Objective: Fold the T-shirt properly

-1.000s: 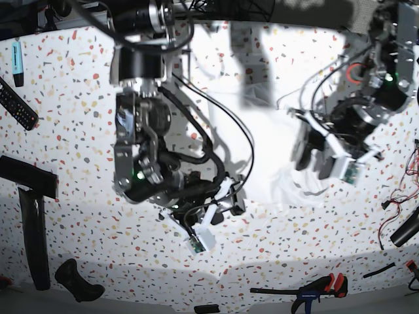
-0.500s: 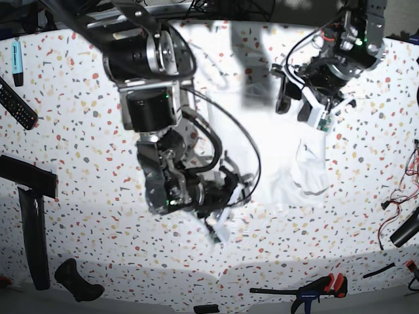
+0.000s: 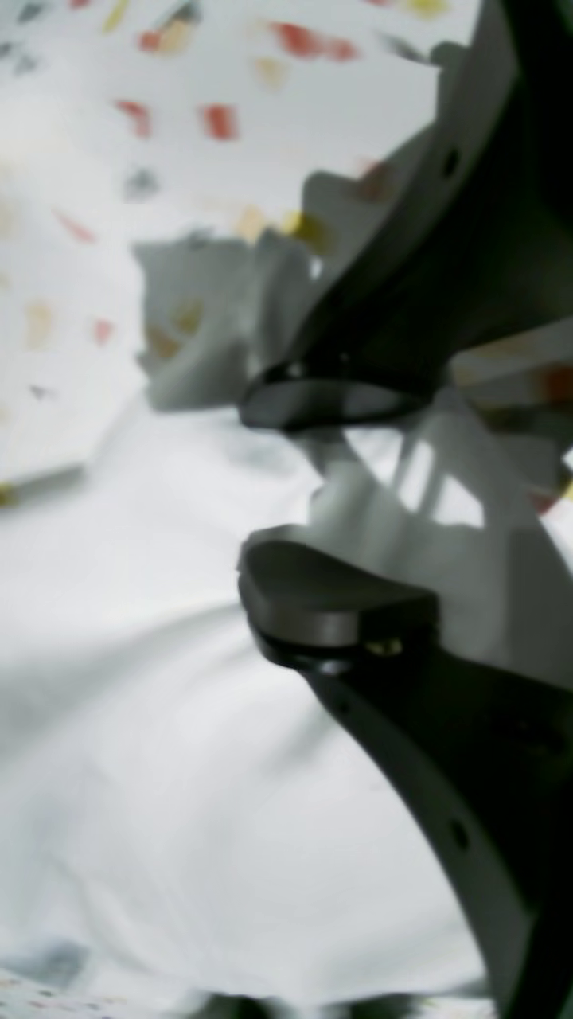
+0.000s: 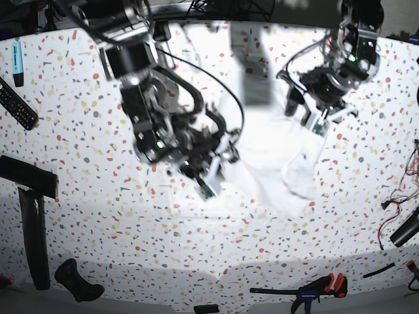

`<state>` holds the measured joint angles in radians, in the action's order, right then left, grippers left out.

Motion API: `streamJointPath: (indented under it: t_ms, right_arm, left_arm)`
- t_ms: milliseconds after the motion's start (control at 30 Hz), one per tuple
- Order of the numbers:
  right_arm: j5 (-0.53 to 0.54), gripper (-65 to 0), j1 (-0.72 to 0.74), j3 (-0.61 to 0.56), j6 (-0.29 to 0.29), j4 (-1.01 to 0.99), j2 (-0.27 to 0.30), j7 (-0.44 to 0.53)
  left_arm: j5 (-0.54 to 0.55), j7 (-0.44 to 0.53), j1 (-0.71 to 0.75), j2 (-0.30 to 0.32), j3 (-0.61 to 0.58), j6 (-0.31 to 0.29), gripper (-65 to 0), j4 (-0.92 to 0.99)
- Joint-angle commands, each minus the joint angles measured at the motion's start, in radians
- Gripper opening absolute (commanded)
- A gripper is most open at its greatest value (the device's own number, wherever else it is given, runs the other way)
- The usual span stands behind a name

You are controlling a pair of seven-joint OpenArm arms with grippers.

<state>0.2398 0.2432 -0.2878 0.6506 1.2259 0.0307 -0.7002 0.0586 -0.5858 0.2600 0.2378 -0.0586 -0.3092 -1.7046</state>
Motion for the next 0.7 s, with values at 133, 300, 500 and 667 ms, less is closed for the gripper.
streamJointPath:
  t_ms: [133,300,500,667]
  right_arm:
    - [0.063,-35.3,-0.168,0.005,-0.014,0.219,0.076,-0.154]
    - [0.113,-35.3,-0.325,0.103,-0.032,0.373,0.101,-0.162]
    - [0.165,-35.3,-0.445,0.101,-0.029,0.459,0.097,-0.169]
    - [0.164,-35.3,-0.496,0.059,-0.029,0.493,0.097,-0.170]
  left_arm:
    - [-0.033,0.012,-0.070,0.035,0.006,0.031,-36.9,0.000]
    - [-0.024,0.038,-0.120,0.025,0.005,0.030,-36.9,0.028]
    - [0.021,0.038,-0.150,-0.021,0.004,-0.047,-36.9,0.109]
    - [0.020,0.042,-0.150,-0.052,0.004,-0.066,-36.9,0.145]
